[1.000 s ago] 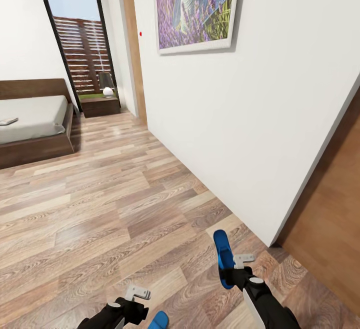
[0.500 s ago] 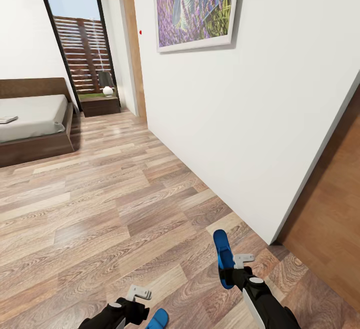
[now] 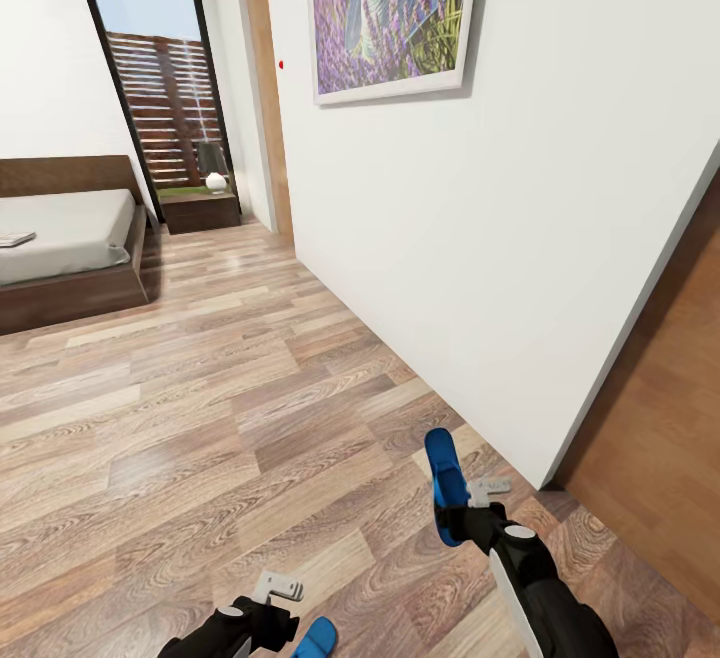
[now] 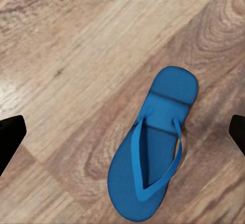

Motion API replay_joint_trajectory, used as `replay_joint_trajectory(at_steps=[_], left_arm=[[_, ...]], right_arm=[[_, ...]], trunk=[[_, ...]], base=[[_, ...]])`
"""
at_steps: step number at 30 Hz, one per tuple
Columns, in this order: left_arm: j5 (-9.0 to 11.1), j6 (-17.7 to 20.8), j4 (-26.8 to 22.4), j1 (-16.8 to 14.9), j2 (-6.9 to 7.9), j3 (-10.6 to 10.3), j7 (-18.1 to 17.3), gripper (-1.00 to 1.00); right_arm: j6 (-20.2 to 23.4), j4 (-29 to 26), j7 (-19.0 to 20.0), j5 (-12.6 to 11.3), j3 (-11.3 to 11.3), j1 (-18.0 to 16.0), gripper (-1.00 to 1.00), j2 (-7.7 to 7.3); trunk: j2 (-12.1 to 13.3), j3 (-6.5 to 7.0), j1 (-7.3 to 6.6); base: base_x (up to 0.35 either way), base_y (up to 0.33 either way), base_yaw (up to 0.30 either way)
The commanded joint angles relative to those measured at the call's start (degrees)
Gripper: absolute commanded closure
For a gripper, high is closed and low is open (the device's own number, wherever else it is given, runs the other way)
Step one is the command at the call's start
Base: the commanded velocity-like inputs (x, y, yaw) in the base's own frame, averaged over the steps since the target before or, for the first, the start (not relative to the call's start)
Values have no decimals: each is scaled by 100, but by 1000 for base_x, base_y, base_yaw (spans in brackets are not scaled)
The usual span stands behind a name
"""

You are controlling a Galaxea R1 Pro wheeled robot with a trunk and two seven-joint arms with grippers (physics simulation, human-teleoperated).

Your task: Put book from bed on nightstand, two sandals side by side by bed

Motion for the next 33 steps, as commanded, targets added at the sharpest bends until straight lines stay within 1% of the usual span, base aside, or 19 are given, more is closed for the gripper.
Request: replay_joint_trajectory(at_steps=[1,3,6,7,11,22,33], left_arm=[[-1,34,-12,0,2,-12,-11,-100],[-1,35,-11,0,1,-12,-11,-100],[-1,37,-11,0,1,-12,-10,-100],[-1,37,-11,1,1,-12,-10,-100],[-1,38,-12,4,0,-12,-10,-100],[-1,37,-10,8,-6,-12,-10,-100],[-1,31,-10,9,-8,-12,-10,-100]], right_arm=[[37,-15,-4,1,-2,0,100,1],[284,-355,-4,-4,8,78,100,-1],[505,-655,-5,-7,19,149,100,-4],[589,-772,-5,-6,23,176,100,-5],[681,-906,-5,-4,36,204,100,-2],[761,-1110,-5,-3,124,222,100,-4],[774,-1178,-5,-11,158,223,100,1]], trunk=[[-2,-5,-1],[-2,-5,-1],[-2,-5,-1],[-42,-23,21],[-202,-95,109],[-217,-339,137],[-217,-339,137]], base=[[0,0,0],[0,0,0],[0,0,0],[0,0,0],[0,0,0],[0,0,0],[0,0,0]])
